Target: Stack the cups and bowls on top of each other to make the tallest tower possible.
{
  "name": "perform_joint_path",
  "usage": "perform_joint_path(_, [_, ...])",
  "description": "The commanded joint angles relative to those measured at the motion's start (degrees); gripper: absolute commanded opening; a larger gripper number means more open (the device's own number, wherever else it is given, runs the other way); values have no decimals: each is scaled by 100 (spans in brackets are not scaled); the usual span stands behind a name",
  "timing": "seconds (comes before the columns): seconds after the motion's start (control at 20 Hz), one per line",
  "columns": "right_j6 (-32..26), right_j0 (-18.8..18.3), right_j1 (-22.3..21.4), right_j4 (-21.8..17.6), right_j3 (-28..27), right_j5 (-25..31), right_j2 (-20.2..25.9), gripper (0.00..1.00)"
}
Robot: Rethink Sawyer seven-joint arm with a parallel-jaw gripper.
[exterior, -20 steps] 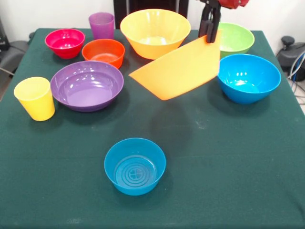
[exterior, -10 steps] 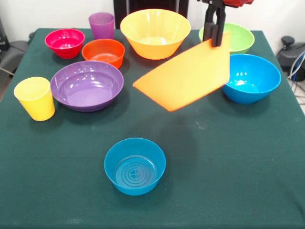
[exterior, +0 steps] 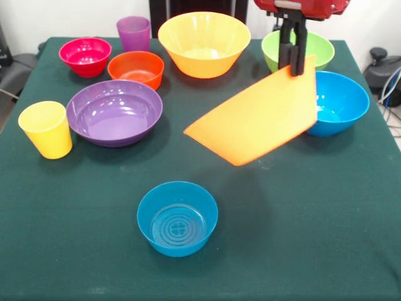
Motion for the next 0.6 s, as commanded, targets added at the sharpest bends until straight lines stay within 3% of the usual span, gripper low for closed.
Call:
perform_joint_path(0.05, [-525, -191, 108, -356, -169, -643, 1115, 0])
perform_joint_path(0.45, [-371, -164, 135, -344, -498, -513, 1326, 0])
perform_joint_path(0.6, [-552, -390, 236, -303, -406, -842, 1834, 0])
